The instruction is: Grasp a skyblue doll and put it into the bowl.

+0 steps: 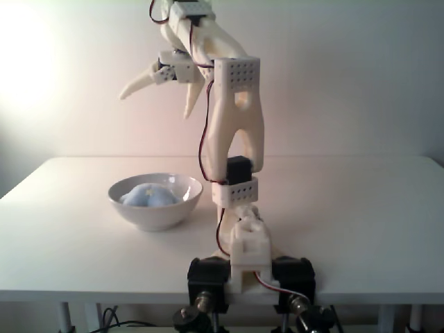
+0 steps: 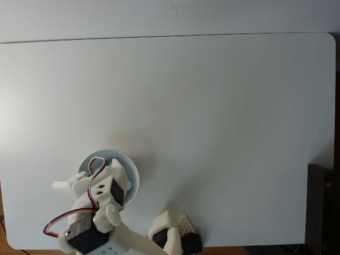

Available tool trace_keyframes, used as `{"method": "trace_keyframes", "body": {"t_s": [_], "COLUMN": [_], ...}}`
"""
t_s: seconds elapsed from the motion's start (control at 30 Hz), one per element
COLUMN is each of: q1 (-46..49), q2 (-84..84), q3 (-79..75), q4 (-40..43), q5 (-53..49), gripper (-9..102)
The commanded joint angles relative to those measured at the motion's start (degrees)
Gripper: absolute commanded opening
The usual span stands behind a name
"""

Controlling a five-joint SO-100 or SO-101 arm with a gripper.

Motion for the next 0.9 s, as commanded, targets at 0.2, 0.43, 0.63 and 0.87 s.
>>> {"method": "trace_keyframes", "body": {"t_s": [0.2,0.43,0.63,0.87], "q1": [10.90,12.04,12.13,15.64], "q2": [4.66,12.74,22.59,42.19], "q3": [-1.67,-1.05,0.35,14.94], "q4": [-0.26,0.53,3.34,6.33], "q5": [4.13,3.60,3.43,3.78], "gripper": [56,19,-1,1]}}
